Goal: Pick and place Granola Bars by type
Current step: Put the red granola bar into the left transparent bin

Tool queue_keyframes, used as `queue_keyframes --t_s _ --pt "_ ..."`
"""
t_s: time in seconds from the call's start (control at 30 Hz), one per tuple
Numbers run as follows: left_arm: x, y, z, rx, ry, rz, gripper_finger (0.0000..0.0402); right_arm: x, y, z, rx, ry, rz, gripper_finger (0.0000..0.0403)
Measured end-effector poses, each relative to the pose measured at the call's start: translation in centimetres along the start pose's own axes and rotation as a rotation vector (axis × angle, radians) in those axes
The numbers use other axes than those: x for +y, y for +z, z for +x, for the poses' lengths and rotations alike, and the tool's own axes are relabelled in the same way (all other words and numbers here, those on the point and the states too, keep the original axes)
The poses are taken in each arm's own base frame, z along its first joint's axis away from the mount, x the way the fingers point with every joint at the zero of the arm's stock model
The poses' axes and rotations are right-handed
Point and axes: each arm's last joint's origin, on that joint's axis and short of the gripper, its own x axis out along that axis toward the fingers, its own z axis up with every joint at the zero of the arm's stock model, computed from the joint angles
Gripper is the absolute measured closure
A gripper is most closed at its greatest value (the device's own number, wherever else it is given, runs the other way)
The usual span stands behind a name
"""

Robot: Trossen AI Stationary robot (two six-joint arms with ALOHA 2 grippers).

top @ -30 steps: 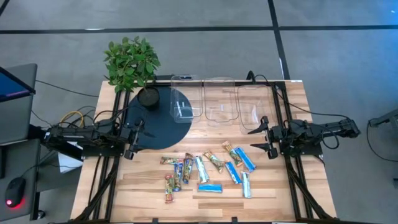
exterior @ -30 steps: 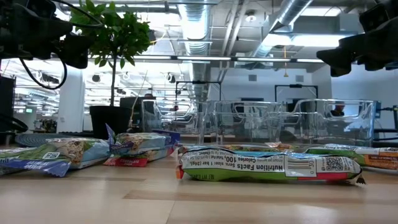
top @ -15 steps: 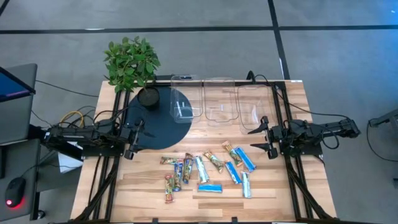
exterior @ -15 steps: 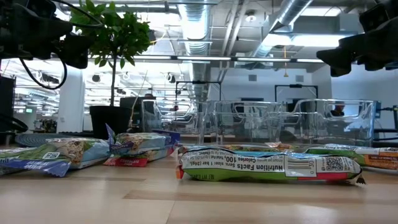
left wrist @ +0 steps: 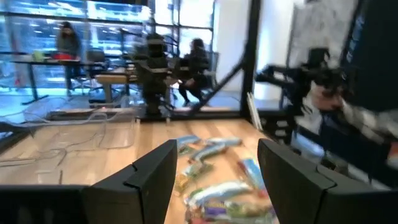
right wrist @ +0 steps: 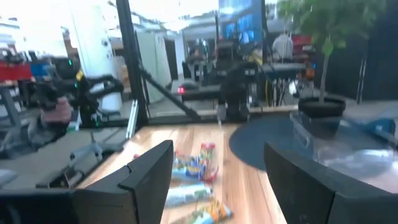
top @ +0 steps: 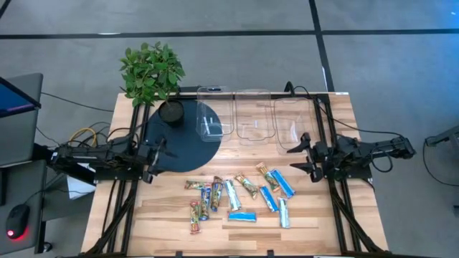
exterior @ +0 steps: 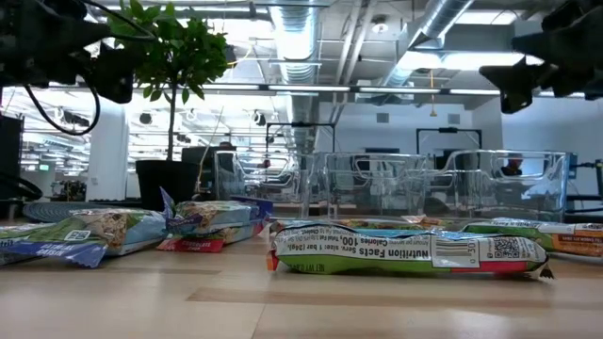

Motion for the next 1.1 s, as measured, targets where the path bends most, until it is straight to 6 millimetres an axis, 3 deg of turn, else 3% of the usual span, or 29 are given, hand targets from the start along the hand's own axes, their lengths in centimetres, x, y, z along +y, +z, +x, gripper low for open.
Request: queue_keyframes --t_s 0.17,0.33,0.77,1.1 --pt "0.5 0.1 -0.1 -0.021 0.190 0.020 0.0182 0.0 0.9 0.0 -0.098 0.001 -0.003 0.0159" --pt "0.6 0.1 -0.1 -0.023 0.213 0.017 0.0182 0.1 1.3 -0.1 -0.137 0.002 0.000 0.0159" --pt "-0.1 1.8 0.1 -0.178 -0.014 0.050 0.0182 -0.2 2.0 -0.2 -0.212 -0.083 0.041 0.0159" --pt "-1.4 5.5 2.2 -0.161 -0.133 0.146 0.0182 0.2 5.2 -1.0 -0.411 -0.034 -0.070 0.0159"
